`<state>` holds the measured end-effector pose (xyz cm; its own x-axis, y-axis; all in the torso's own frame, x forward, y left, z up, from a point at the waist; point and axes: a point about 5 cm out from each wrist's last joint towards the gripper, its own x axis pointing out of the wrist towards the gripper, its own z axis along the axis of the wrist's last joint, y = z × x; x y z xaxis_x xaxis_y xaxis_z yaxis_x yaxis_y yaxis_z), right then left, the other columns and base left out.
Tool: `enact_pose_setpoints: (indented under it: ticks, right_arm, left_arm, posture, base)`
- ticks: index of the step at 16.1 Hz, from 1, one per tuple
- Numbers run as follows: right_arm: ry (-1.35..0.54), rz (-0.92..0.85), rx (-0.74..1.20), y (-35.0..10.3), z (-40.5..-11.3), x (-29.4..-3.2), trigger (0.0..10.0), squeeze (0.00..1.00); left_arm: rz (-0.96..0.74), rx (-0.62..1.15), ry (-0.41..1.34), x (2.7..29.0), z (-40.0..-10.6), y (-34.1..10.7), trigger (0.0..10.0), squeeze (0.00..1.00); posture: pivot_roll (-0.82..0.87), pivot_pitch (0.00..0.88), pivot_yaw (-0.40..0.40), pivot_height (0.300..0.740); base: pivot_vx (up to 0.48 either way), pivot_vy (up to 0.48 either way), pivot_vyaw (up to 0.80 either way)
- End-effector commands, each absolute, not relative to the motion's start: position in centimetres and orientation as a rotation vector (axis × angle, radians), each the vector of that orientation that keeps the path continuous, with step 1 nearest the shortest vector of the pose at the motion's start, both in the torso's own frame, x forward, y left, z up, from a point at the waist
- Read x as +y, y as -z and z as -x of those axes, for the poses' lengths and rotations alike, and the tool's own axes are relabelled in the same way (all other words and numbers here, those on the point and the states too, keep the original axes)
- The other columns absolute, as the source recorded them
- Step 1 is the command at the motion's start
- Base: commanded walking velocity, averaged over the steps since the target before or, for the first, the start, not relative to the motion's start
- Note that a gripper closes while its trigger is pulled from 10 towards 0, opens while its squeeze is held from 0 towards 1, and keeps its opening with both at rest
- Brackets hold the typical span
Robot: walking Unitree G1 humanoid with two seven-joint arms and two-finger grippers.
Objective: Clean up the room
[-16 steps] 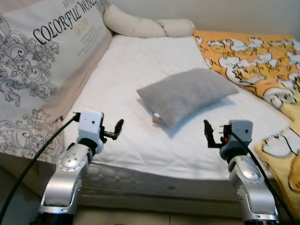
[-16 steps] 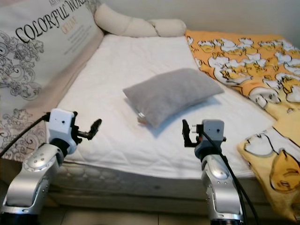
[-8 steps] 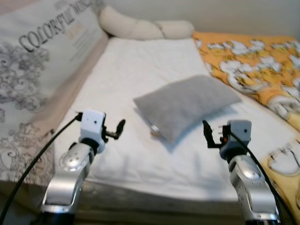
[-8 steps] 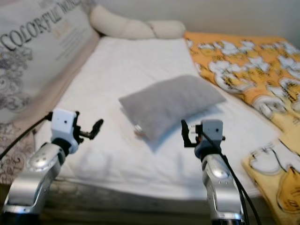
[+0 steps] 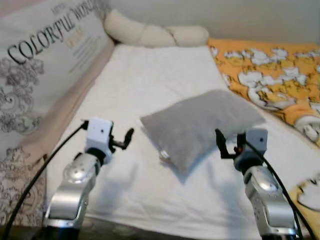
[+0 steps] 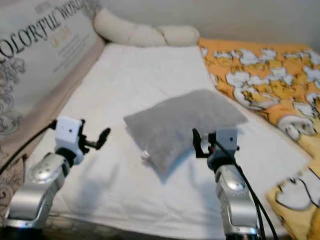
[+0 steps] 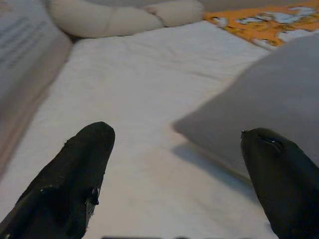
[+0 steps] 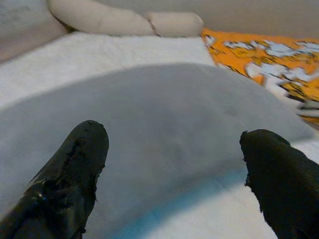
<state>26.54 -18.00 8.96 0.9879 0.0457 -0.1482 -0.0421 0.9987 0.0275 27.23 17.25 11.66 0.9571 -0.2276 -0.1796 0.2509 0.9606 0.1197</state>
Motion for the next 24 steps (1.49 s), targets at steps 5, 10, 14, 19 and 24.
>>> enact_pose_setpoints:
  ticks: [5,10,14,19,24]
  right_arm:
    - [-0.069,-0.131,0.174,-9.2,-26.6,-17.4,10.0,1.00]
    - [0.123,-0.304,0.309,-8.4,-27.0,-20.1,10.0,1.00]
    - [0.091,-0.497,0.501,-5.9,-31.0,-19.8,10.0,1.00]
    - [0.061,-0.719,0.526,-5.9,-34.7,-17.8,10.0,0.00]
    - [0.083,-0.945,0.425,-6.8,-35.9,-17.0,7.7,0.00]
  left_arm:
    - [-0.177,0.182,0.323,17.2,-26.5,-11.6,10.0,0.00]
    - [-0.204,0.216,0.468,16.8,-24.9,-11.6,10.0,0.00]
    - [-0.276,0.281,0.643,17.2,-24.8,-11.5,10.0,0.00]
    - [-0.344,0.306,0.759,18.0,-25.5,-12.5,10.0,0.00]
    - [-0.350,0.334,0.825,18.8,-24.5,-13.1,10.0,0.00]
  posture:
    - [0.07,0.000,0.014,0.740]
    - [0.08,0.000,0.011,0.740]
    - [0.08,0.000,0.056,0.740]
    - [0.10,0.000,0.087,0.740]
    - [0.14,0.000,0.056,0.740]
  base:
    - [0.000,0.000,0.00]
    - [0.000,0.000,0.00]
    - [0.000,0.000,0.00]
    - [0.000,0.000,0.00]
    - [0.000,0.000,0.00]
